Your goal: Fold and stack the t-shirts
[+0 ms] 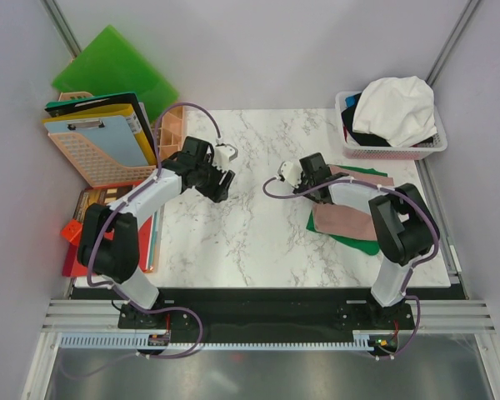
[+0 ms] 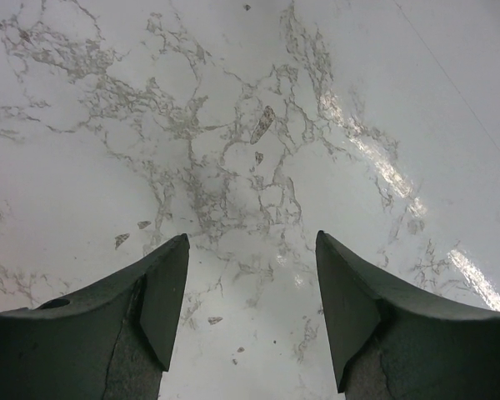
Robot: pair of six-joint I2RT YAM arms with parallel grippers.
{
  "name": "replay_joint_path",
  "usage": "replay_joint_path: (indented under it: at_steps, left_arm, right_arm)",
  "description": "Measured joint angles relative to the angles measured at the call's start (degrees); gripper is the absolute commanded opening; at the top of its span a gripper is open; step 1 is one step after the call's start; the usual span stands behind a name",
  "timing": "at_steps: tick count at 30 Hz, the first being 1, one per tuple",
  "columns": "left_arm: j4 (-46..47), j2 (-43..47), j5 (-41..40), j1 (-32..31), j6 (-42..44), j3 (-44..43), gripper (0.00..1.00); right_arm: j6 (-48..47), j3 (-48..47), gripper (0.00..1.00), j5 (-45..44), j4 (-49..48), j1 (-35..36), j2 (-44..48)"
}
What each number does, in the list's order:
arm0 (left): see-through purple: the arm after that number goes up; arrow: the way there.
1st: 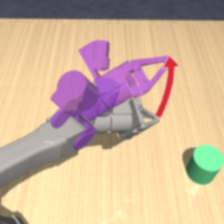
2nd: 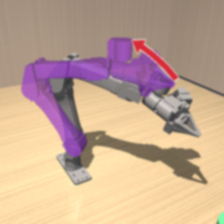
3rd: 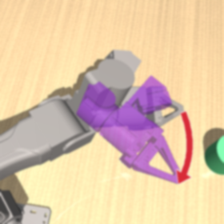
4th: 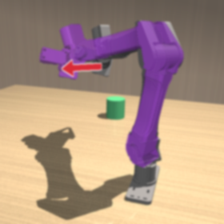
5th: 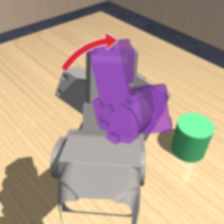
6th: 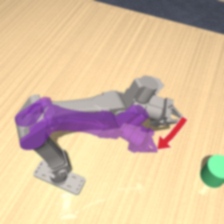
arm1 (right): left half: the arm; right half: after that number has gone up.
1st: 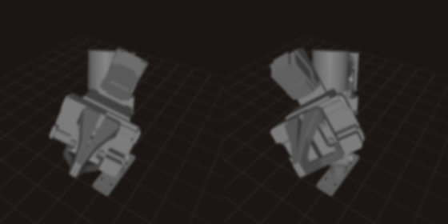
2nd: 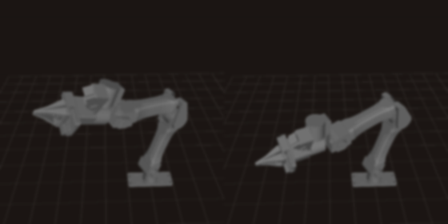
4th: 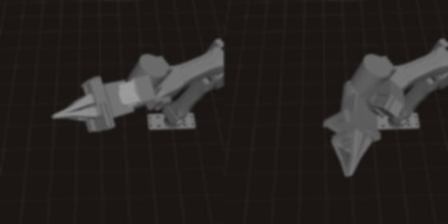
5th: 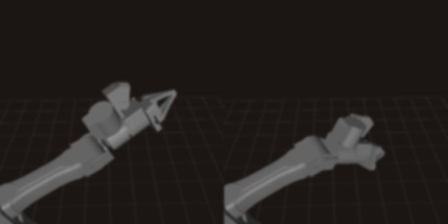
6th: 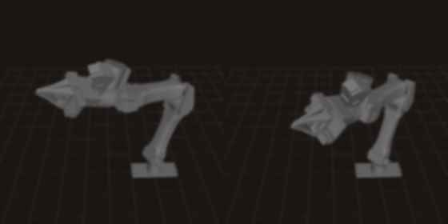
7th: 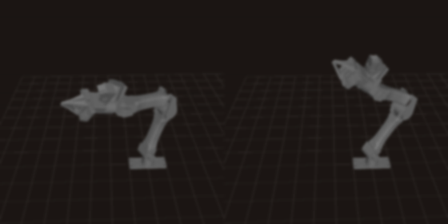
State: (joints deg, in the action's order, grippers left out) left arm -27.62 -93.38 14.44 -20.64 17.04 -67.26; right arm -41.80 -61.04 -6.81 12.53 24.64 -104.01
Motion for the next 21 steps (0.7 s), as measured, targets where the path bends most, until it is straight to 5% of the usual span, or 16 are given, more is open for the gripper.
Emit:
replay_joint_path:
  at_steps: [14,21]
  left_arm:
    - [0.0,-1.6,1.8,0.0,0.0,0.0,0.69]
    - [0.0,-1.7,2.4,0.0,0.0,0.0,0.69]
  right_arm:
    - [-5.3,7.8,0.0,-16.8,-24.6,1.7,4.2]
    - [-15.6,15.7,0.0,-29.0,-49.4,2.8,1.5]
